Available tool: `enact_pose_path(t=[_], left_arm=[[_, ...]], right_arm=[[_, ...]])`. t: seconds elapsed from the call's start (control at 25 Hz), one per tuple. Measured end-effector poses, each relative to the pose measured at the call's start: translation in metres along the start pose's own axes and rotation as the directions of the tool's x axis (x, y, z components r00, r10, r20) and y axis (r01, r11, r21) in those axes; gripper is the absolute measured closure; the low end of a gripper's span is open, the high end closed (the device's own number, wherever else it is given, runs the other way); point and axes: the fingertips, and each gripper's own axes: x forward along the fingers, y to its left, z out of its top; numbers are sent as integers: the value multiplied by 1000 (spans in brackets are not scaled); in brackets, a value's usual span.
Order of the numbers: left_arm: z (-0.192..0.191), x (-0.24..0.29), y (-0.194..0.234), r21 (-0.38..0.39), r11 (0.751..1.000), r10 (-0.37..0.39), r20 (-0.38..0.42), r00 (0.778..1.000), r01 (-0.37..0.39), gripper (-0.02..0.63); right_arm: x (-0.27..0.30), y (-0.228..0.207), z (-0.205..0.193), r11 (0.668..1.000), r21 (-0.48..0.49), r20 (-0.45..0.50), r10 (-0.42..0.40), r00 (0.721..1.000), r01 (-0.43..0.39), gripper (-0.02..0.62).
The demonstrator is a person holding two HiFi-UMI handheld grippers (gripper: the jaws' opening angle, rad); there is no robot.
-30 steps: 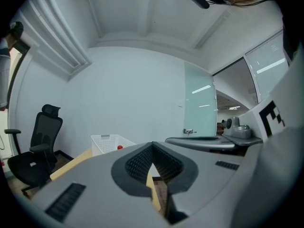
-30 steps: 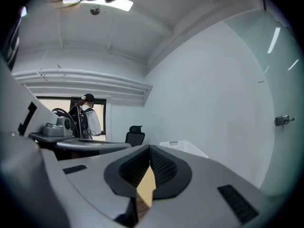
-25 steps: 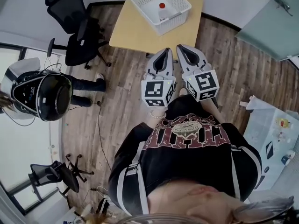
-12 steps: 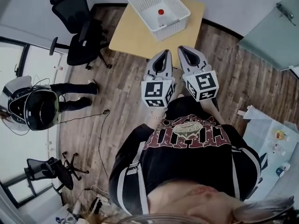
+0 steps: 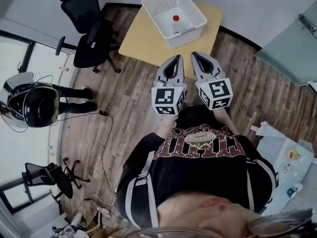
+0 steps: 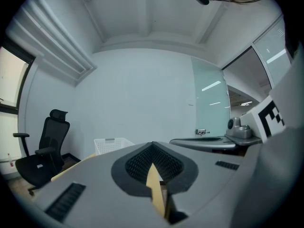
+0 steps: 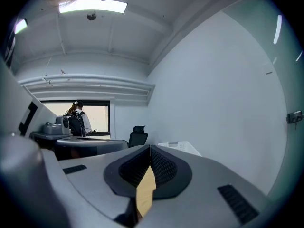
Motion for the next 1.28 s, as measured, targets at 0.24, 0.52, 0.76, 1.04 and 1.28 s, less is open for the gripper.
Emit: enact_pose_path(t=[0.24,0.52,0.76,1.04,1.28], left_arm=[[4,18,11,1,1000,-18,1,1000,18,560],[6,40,28,-3,999,-51,-6,999,51,560],[7,64,52,-7,997,-80,-14,997,80,560],[7,88,83,-16,995,-102,-27,994,102,560],[3,112,105,-21,991,-129,-44,991,128,559]], right_arm=[[18,-10,0,1000,4,-4,-20,1000,20,577],[44,-19,0,999,10,-15,-46,999,46,577],[79,-25,1,998,8,-19,-68,998,68,577],[116,-32,-4,996,6,-44,-90,995,91,577],[148,-43,-8,993,5,-59,-118,991,119,577]])
